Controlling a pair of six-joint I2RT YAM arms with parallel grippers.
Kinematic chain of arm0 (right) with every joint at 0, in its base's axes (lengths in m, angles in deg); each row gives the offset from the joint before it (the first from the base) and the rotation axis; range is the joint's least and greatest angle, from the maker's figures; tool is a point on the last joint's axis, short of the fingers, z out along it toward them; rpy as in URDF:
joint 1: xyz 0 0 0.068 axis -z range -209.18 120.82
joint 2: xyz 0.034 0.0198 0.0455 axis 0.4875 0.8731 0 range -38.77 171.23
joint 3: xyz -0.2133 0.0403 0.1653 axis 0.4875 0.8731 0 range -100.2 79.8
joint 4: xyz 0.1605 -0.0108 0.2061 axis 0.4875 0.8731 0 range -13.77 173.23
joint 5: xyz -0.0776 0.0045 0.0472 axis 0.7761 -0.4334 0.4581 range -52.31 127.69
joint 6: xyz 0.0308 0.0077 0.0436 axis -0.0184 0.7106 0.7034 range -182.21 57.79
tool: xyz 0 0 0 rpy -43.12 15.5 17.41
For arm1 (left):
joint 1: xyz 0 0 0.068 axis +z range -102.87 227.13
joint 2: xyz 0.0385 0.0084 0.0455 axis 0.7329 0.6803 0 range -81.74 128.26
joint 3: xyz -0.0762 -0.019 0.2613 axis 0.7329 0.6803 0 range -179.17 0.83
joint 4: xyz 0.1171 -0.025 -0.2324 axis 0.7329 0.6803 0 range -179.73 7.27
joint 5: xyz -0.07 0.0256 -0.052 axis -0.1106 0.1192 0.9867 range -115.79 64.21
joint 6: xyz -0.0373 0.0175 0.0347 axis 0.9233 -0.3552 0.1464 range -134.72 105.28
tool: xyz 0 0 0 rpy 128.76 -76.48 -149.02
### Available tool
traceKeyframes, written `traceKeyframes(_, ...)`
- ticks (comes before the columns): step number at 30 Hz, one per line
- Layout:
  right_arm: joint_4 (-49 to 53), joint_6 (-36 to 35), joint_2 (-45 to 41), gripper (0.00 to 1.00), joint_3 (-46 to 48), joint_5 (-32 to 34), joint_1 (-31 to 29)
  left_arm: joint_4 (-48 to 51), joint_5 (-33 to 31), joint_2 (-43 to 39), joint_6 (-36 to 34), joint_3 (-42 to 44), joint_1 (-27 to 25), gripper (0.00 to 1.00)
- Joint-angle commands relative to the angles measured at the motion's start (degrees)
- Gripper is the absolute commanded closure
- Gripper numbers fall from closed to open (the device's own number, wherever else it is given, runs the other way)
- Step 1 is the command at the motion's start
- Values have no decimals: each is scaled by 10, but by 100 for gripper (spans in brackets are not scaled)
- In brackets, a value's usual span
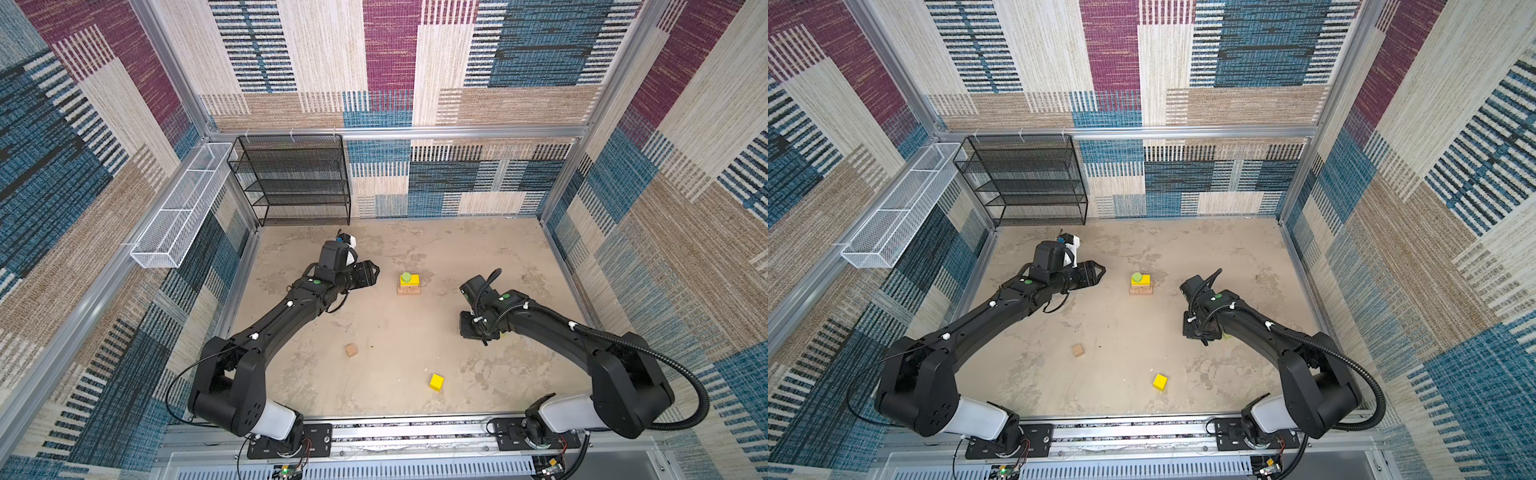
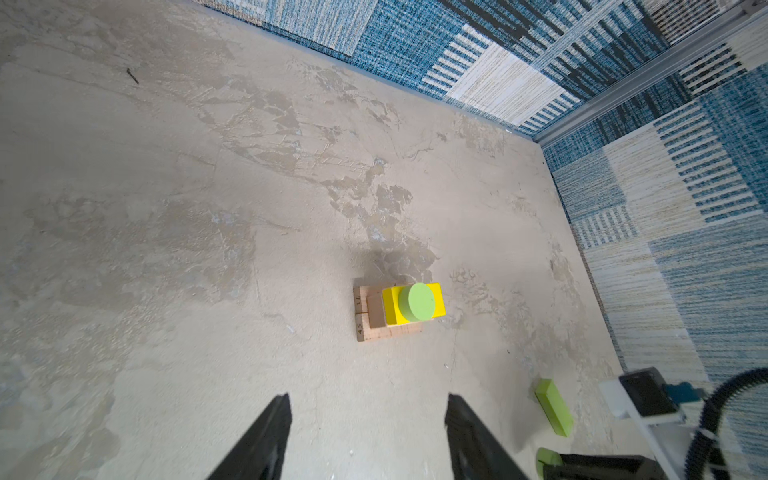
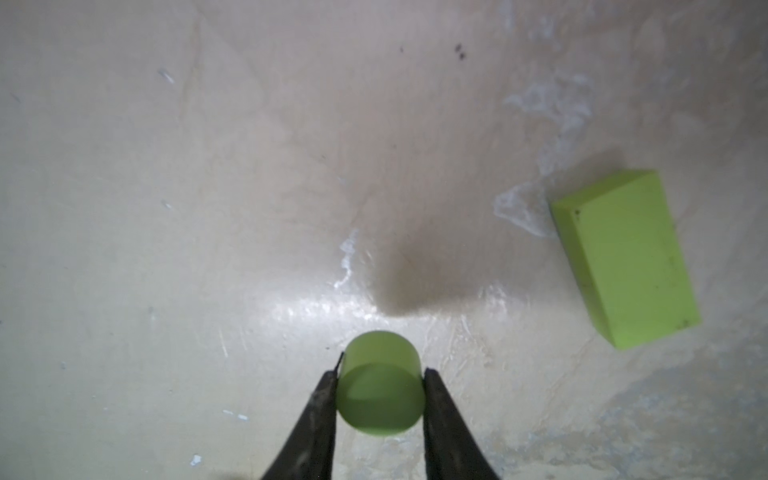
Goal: Build the wood block tower
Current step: 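Lift the green cylinder with the right gripper and carry it over the stack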
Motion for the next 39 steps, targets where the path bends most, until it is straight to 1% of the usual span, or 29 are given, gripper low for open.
traceKeyframes(1,7,-30,25,68,-45,1,-1,-14,7,1,4,-1,3,36)
traceKeyframes(4,12,-55,64,69,-99,4,-1,-11,10,4,1,-1,4,36)
traceKeyframes(9,2,-91,123,70,-189,-16,-1,-7,8,4,-3,-2,8,36)
traceKeyframes(20,33,-135,239,70,-347,-13,-10,-14,23,24,0,-5,14,36)
traceKeyframes(27,44,-151,293,70,-412,-6,-19,-12,35,34,1,-9,17,36)
traceKeyframes(32,48,-162,326,70,-456,-13,-23,-7,30,33,-2,-9,22,37)
traceKeyframes(39,55,-167,353,70,-492,-21,-26,-7,35,32,-1,-8,25,37)
